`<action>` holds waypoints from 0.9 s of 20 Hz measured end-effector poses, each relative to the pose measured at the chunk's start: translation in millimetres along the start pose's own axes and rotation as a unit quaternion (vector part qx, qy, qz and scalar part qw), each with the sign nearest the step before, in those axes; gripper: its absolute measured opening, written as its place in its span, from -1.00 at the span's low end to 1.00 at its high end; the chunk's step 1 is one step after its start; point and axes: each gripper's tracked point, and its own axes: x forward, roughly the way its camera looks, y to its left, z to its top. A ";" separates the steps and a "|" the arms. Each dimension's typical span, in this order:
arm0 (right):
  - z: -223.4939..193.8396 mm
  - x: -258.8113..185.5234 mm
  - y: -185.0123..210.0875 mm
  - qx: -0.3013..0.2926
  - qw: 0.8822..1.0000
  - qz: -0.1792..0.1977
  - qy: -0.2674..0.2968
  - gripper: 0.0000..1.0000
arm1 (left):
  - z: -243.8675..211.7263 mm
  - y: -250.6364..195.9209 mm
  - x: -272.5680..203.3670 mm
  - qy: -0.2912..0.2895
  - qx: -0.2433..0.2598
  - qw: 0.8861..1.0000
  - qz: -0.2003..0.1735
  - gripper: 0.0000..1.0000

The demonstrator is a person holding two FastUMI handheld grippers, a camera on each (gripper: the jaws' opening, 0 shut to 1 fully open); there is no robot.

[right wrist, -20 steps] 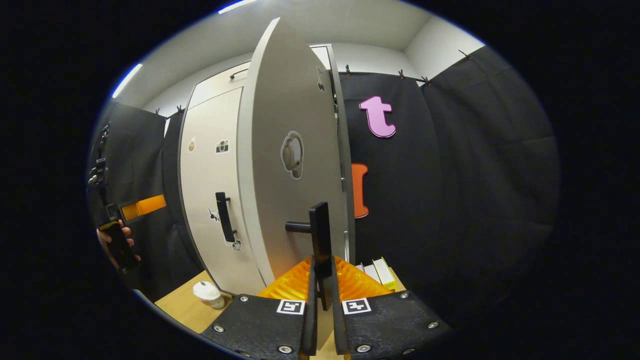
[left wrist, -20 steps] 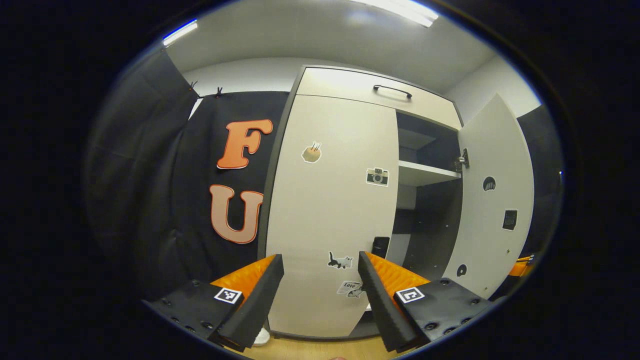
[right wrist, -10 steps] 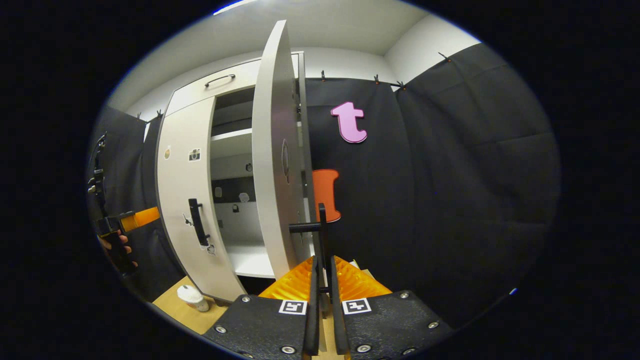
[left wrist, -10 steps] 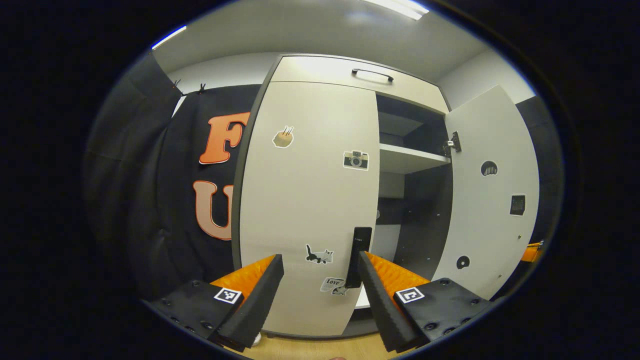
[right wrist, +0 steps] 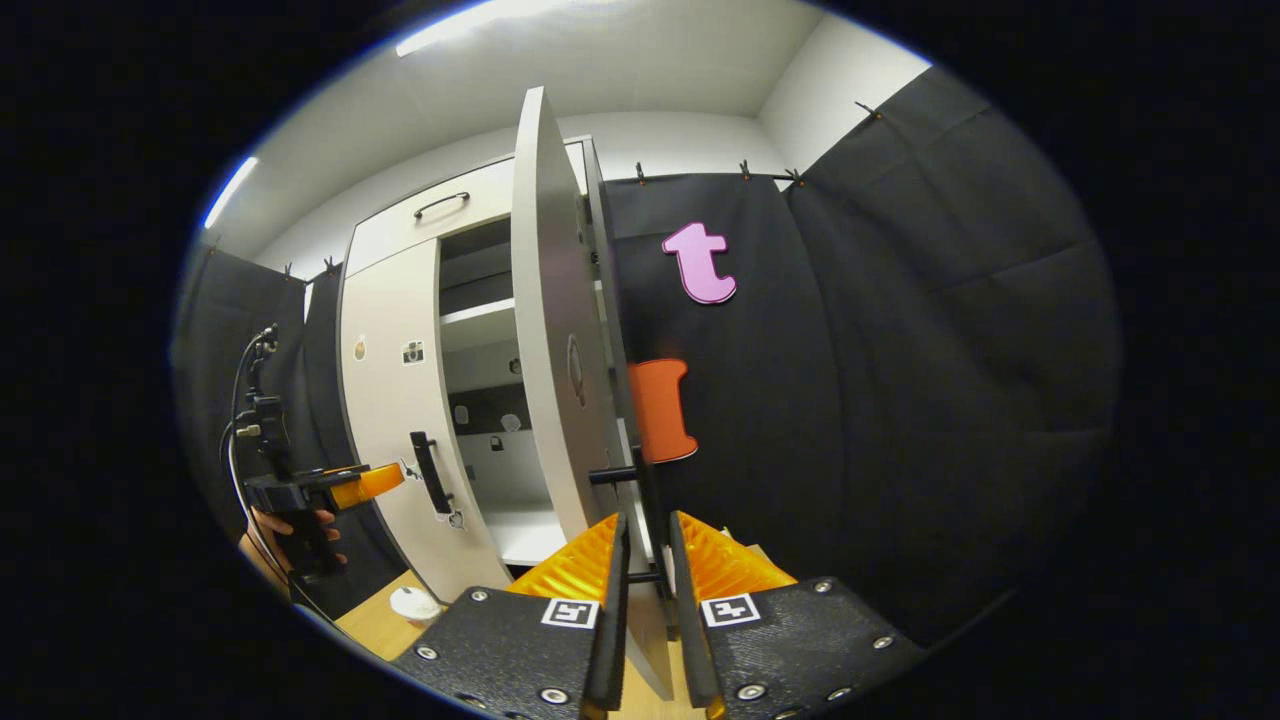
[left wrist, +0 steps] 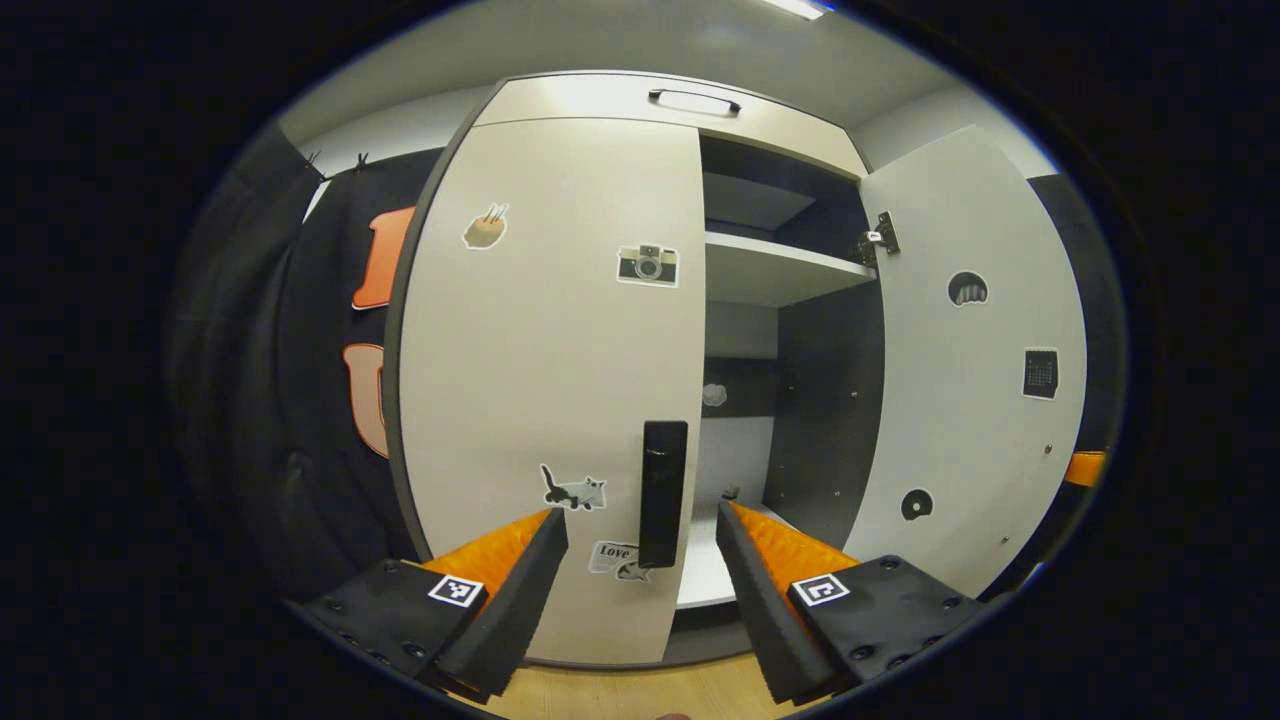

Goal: Open the right door of the double-door shoe cabinet with the right hand, and open the left door with the left hand.

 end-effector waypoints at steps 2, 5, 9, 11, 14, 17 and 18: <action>3.1 -5.5 -12.8 -0.012 1.000 -0.013 -0.008 -0.33 | -3.2 -8.7 8.0 0.005 0.004 1.000 -0.002 0.92; -4.7 -8.6 -25.8 -0.029 0.999 -0.018 0.007 -0.12 | -6.2 -16.9 21.3 0.008 0.006 1.000 -0.007 0.92; -3.8 -9.5 -38.4 -0.042 0.999 -0.035 -0.002 0.28 | -10.4 -24.0 41.9 0.010 0.010 1.000 0.000 0.92; -7.3 -10.5 -44.4 -0.042 0.998 -0.039 0.005 0.34 | -14.5 -24.8 51.6 0.014 0.004 1.000 0.005 0.92; -7.0 -11.4 -53.7 -0.046 0.998 -0.050 0.005 0.44 | -22.2 -22.7 64.4 0.022 0.006 1.000 0.015 0.89; -11.2 -13.3 -61.0 -0.051 0.997 -0.057 0.013 0.56 | -31.7 -12.4 74.9 0.033 0.003 0.999 0.032 0.89; -10.3 -13.4 -62.7 -0.053 0.997 -0.059 0.013 0.61 | -34.2 -10.6 77.2 0.035 0.003 0.999 0.034 0.92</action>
